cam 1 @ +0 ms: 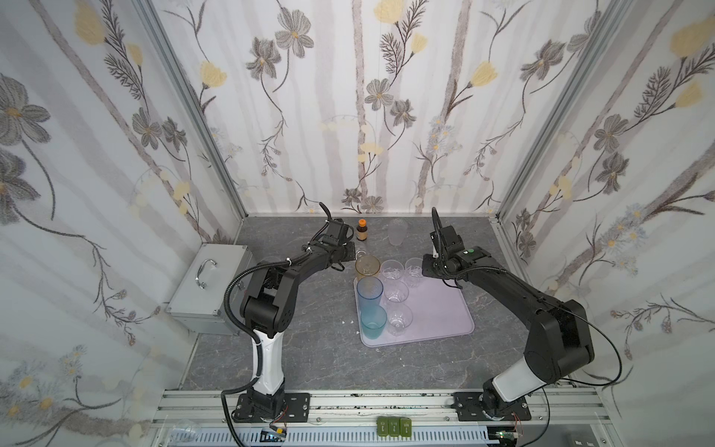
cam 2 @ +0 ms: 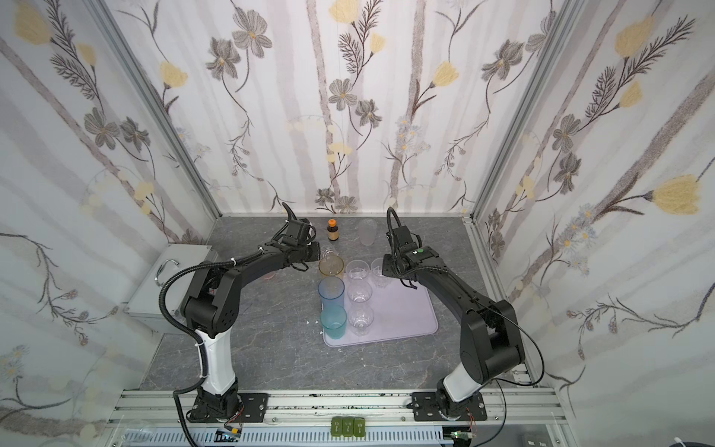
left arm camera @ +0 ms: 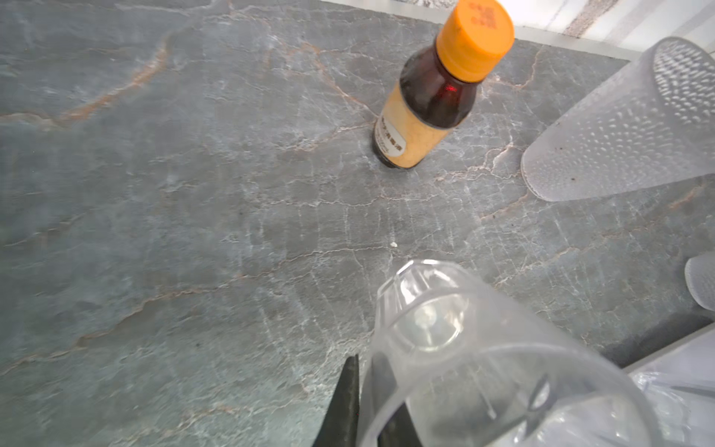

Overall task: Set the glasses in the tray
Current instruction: 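Grasp the clear glass near the orange-capped bottle with the left gripper, then lift the clear glass with the left gripper toward the right gripper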

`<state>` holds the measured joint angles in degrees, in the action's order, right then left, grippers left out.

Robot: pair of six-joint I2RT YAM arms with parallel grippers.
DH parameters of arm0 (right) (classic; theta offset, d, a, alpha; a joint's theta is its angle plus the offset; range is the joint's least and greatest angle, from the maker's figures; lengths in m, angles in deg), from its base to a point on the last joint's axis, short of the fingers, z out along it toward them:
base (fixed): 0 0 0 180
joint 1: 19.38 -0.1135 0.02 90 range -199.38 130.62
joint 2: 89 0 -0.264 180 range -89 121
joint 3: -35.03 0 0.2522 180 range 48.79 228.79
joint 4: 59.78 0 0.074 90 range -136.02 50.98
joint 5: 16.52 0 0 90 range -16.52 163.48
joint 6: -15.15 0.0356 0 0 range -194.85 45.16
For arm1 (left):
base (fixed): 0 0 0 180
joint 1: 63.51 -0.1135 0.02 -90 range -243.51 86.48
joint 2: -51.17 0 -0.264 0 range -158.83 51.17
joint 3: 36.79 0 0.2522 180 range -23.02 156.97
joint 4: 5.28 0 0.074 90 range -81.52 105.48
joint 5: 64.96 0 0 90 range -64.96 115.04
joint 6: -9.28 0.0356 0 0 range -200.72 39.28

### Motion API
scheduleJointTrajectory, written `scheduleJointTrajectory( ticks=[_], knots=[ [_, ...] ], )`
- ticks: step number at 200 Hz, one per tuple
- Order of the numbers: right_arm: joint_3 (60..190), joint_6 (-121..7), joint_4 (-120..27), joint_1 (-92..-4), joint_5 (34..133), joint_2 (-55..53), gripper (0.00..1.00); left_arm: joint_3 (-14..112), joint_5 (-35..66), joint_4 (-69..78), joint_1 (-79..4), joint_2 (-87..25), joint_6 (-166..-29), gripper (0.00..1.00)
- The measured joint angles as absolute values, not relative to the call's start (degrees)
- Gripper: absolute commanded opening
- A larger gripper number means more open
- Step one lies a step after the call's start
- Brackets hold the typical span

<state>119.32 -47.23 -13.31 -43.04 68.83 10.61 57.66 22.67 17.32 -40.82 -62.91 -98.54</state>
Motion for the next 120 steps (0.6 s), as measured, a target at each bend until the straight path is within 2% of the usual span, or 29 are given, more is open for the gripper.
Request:
scheduleJointTrajectory(
  ticks=[18, 63, 92, 120],
  knots=[
    [119.7, -46.8, -13.2, -43.3, 68.8, 10.6, 0.41, 56.9, 23.8, 17.4, -41.6, -60.9, -98.5, 0.0],
    [125.1, -45.7, -12.0, -47.0, 67.6, 9.1, 0.41, 53.5, 30.5, 18.3, -41.9, -49.7, -99.5, 0.0],
    [129.7, -44.5, -12.4, -52.3, 66.7, 7.4, 0.42, 51.7, 37.4, 18.6, -38.3, -40.3, -101.3, 0.0],
    [133.9, -43.1, -14.2, -58.2, 66.7, 5.4, 0.5, 51.7, 39.1, 18.5, -32.8, -34.6, -104.1, 0.0]
  ],
)
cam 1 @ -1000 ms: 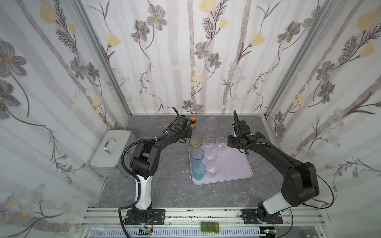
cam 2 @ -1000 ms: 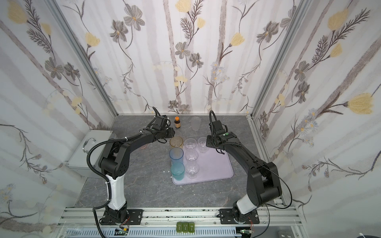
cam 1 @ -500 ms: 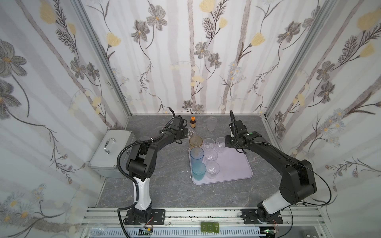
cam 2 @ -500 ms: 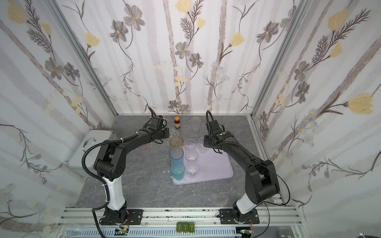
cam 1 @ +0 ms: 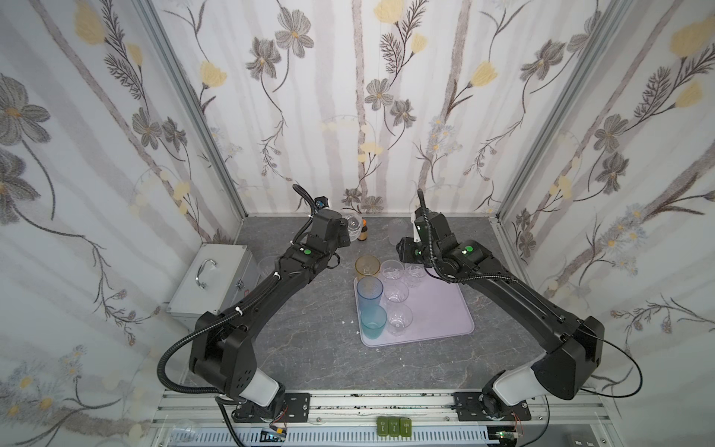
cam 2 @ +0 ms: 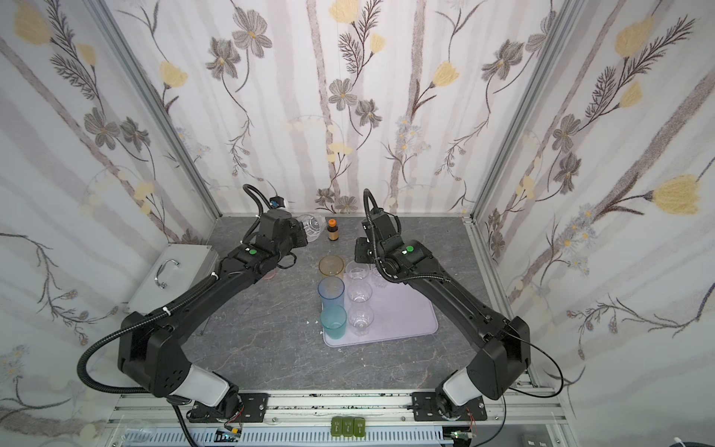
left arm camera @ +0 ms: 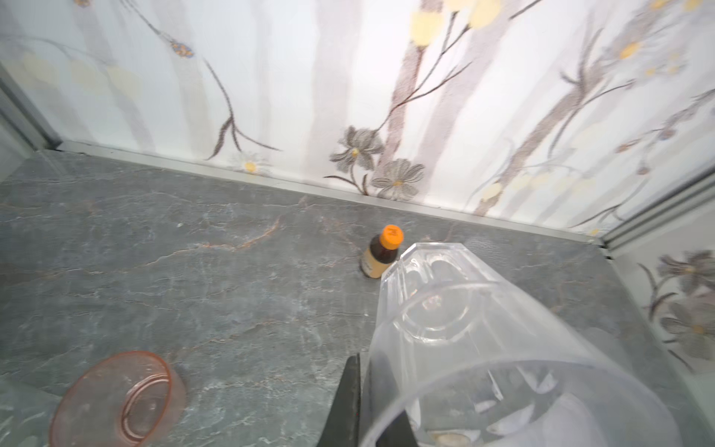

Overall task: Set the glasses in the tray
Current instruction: 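Lift the clear glass with the left gripper toward the right gripper, then pass the clear glass into the right gripper while left arm withdraws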

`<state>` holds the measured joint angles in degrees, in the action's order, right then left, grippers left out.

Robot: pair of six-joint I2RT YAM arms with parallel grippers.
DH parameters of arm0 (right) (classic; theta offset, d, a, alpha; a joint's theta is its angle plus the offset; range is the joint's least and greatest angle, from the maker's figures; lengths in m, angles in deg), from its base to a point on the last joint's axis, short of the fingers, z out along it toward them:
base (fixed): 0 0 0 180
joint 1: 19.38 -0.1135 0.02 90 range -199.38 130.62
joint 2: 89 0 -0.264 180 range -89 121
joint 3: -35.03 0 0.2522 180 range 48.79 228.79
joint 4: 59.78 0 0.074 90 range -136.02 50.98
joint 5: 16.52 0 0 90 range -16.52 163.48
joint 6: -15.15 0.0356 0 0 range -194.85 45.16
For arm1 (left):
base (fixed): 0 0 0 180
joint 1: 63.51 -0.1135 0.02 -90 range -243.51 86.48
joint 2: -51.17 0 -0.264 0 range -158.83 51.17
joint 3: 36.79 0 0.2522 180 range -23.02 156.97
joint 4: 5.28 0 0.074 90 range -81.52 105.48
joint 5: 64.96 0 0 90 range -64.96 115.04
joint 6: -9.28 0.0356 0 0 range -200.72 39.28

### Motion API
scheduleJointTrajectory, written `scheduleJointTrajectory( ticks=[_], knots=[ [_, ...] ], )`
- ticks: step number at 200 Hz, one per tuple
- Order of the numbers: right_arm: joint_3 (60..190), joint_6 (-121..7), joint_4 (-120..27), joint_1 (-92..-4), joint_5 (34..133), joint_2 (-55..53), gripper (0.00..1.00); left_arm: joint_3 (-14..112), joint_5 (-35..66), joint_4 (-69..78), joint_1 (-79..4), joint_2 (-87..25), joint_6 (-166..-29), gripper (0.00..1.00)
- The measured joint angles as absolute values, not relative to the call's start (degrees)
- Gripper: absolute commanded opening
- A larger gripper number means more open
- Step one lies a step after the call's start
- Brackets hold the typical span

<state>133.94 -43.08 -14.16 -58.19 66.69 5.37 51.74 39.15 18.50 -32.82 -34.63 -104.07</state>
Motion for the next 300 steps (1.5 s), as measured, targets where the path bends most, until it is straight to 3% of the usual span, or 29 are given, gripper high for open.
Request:
scheduleJointTrajectory(
  ticks=[28, 107, 136, 160, 191, 223, 276, 300],
  knots=[
    [135.9, -41.5, -18.5, -61.2, 65.8, 2.0, 0.56, 52.2, 38.3, 18.6, -27.6, -33.3, -107.2, 0.0],
    [137.9, -40.5, -18.8, -63.6, 60.9, 1.9, 0.54, 55.3, 37.9, 19.4, -20.0, -34.9, -110.9, 0.0],
    [138.5, -42.0, -15.6, -63.6, 53.6, 4.4, 0.45, 55.8, 38.0, 19.6, -18.6, -35.2, -111.2, 0.0],
    [138.9, -43.9, -13.3, -63.9, 50.4, 5.4, 0.3, 56.0, 38.3, 19.7, -17.8, -35.6, -111.9, 0.0],
    [139.0, -46.5, -10.6, -64.0, 46.6, 6.2, 0.13, 56.7, 38.9, 20.0, -16.8, -36.3, -112.2, 0.11],
    [138.9, -47.6, -8.7, -63.6, 40.4, 6.8, 0.03, 58.2, 36.2, 20.0, -15.9, -37.0, -112.4, 0.24],
    [136.3, -47.9, -7.2, -60.2, 40.0, 4.8, 0.0, 58.9, 34.2, 19.3, -15.7, -34.8, -113.3, 0.49],
    [133.4, -47.9, -7.0, -56.6, 42.2, 1.4, 0.0, 57.0, 35.0, 18.8, -15.7, -32.0, -112.2, 0.55]
  ],
)
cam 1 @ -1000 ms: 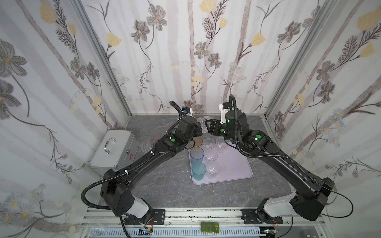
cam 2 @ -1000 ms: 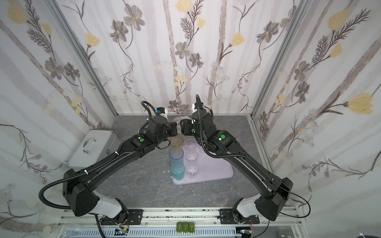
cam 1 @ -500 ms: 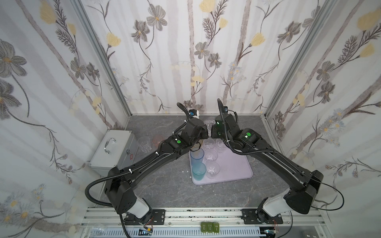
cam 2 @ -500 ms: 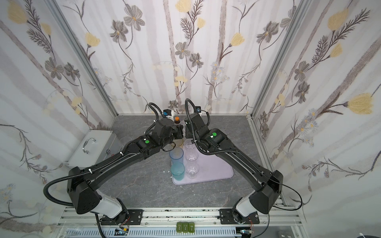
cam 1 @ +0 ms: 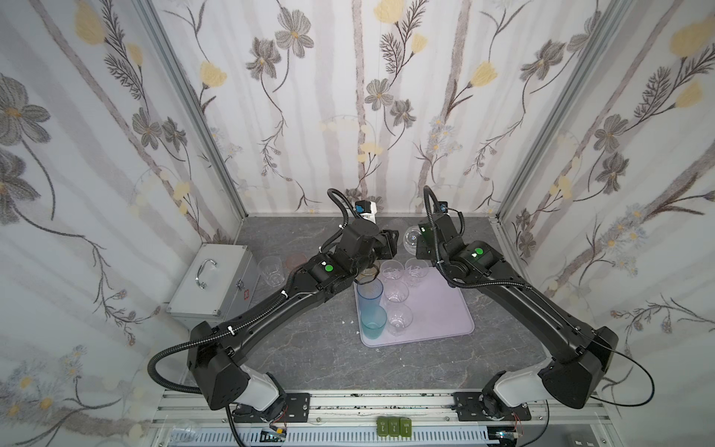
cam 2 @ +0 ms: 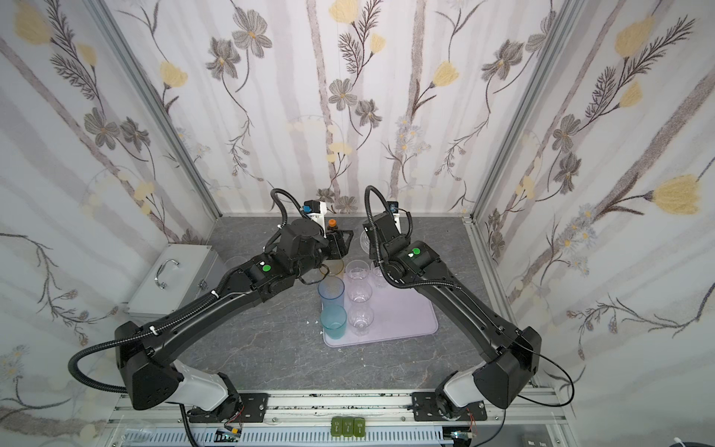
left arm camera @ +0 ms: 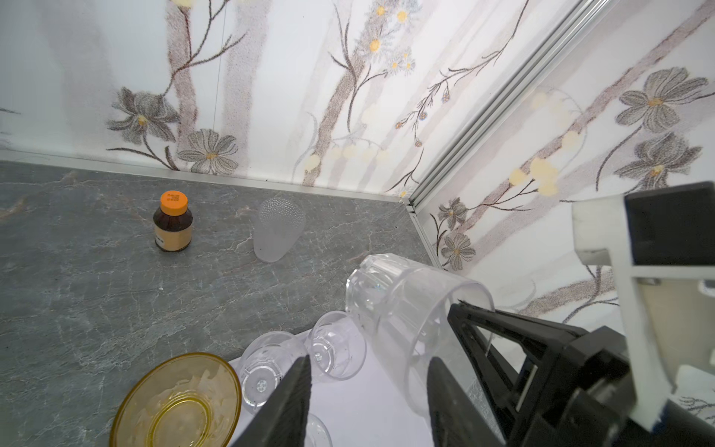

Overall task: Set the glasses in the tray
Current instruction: 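Pass the clear glass into the right gripper while left arm withdraws, then lower the glass onto the tray with the right gripper and open it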

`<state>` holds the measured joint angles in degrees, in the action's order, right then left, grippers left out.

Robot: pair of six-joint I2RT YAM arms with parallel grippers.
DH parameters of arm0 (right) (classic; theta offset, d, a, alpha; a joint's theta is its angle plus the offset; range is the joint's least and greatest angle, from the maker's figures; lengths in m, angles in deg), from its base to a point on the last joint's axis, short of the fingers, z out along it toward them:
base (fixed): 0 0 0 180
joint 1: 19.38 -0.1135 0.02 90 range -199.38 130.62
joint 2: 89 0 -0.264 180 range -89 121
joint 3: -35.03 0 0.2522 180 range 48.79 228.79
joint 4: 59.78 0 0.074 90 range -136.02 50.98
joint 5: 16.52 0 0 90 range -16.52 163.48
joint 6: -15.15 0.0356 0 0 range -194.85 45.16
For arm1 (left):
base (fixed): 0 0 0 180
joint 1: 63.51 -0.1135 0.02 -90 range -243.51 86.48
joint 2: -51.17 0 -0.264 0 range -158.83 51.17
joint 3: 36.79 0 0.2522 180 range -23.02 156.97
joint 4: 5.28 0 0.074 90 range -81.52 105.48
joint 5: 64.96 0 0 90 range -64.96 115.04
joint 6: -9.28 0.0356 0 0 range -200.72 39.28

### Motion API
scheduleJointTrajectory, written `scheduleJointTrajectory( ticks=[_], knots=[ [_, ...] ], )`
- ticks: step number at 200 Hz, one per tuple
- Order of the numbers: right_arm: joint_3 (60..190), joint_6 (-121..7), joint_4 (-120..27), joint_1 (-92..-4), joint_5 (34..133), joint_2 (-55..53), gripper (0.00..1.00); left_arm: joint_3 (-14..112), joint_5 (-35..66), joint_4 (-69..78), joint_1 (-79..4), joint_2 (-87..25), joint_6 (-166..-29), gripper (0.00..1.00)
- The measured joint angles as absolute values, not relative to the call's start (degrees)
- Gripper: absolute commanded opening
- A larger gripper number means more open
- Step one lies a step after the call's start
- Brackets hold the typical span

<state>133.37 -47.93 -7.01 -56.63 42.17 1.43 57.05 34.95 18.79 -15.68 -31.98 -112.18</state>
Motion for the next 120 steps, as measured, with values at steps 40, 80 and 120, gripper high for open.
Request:
scheduleJointTrajectory(
  ticks=[40, 80, 120],
  knots=[
    [126.4, -48.9, -4.4, -47.8, 48.3, -5.7, 0.0, 48.8, 41.2, 17.6, -17.1, -26.8, -107.2, 0.63],
    [115.1, -50.2, 0.6, -41.3, 55.8, -11.0, 0.0, 35.3, 48.0, 17.6, -21.8, -20.0, -102.5, 0.65],
    [108.2, -50.5, 1.8, -40.6, 64.7, -8.3, 0.0, 23.9, 49.9, 14.4, -25.0, -13.6, -101.2, 0.66]
  ],
)
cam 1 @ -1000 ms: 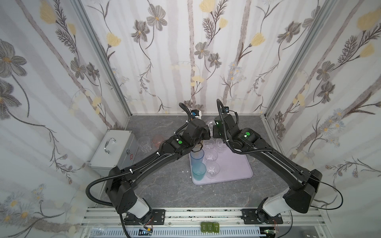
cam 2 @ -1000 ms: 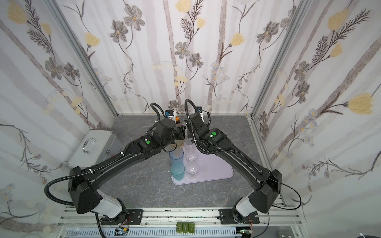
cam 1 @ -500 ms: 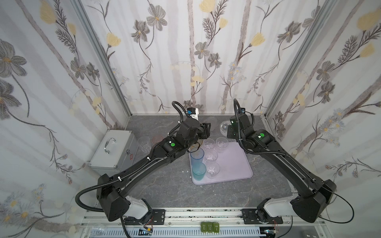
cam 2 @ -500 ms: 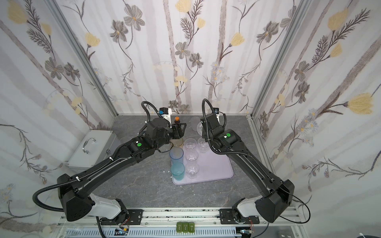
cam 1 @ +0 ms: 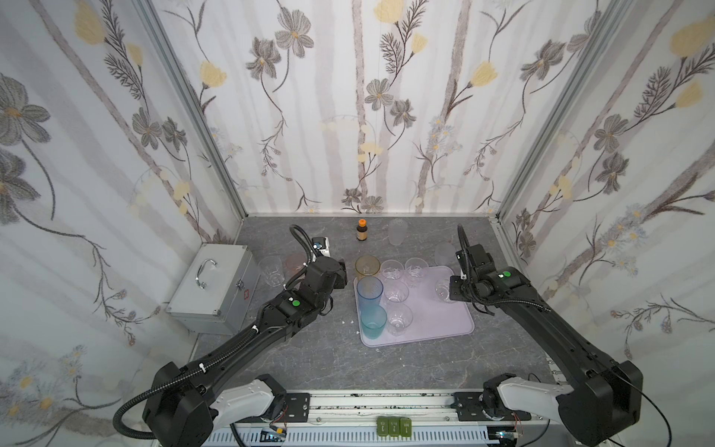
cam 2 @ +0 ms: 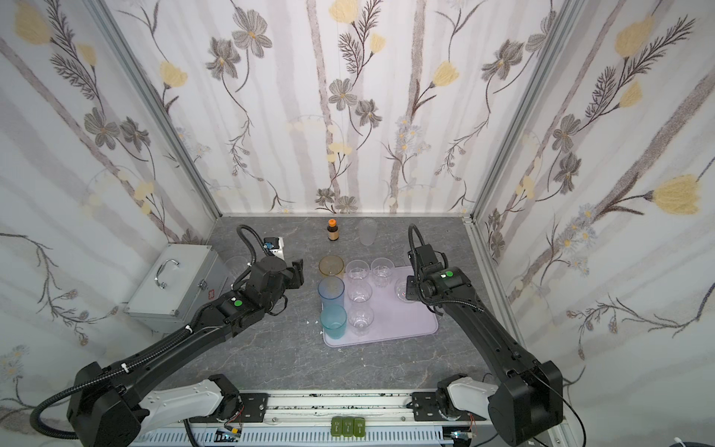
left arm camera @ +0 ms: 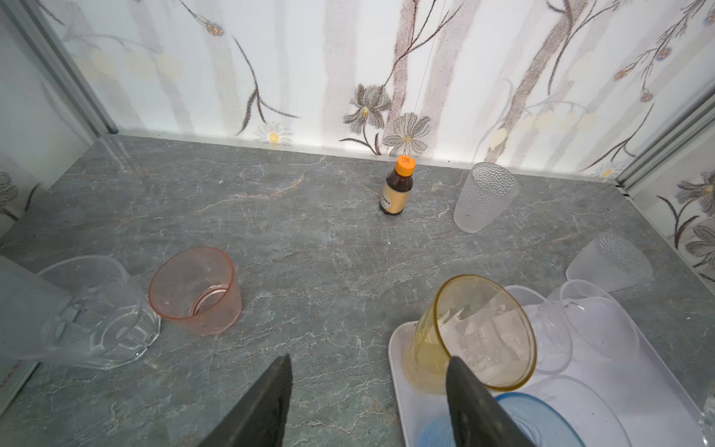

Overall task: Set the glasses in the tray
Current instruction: 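Lower the glass onto the tray with the right gripper and open it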

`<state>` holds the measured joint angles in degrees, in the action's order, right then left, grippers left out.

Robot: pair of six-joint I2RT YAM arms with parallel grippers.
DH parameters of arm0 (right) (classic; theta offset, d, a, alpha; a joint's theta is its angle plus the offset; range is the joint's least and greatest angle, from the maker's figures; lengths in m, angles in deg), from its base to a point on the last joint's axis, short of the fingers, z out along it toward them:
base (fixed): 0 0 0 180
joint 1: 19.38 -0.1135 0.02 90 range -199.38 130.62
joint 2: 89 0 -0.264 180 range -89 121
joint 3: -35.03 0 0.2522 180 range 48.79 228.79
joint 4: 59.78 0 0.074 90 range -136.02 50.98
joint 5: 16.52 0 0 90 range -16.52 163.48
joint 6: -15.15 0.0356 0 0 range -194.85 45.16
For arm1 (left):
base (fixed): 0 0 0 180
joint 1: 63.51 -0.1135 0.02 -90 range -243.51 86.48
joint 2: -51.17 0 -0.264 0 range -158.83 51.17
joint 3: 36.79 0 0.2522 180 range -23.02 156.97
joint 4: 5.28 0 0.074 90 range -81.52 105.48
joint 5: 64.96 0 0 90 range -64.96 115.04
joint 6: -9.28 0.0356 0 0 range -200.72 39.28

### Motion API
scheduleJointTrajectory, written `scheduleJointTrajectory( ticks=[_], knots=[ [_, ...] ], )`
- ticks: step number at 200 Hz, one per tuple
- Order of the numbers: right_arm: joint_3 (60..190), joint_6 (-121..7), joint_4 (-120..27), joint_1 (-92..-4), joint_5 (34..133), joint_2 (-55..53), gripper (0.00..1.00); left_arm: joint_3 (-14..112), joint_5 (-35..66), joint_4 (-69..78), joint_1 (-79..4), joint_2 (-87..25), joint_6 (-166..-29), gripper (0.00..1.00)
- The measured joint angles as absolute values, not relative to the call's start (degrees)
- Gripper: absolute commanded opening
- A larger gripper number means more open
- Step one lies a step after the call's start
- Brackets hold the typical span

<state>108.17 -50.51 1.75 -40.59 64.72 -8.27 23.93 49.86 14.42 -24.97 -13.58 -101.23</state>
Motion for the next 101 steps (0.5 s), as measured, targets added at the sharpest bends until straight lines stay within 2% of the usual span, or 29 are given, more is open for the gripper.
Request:
scheduleJointTrajectory(
  ticks=[45, 101],
  knots=[
    [109.0, -50.8, -2.1, -40.7, 70.2, -0.8, 0.0, 17.8, 49.2, 9.5, -25.3, -11.3, -100.6, 0.66],
    [110.5, -51.2, -5.3, -41.5, 72.0, 3.5, 0.0, 15.5, 48.3, 5.5, -25.3, -11.7, -100.3, 0.66]
  ],
)
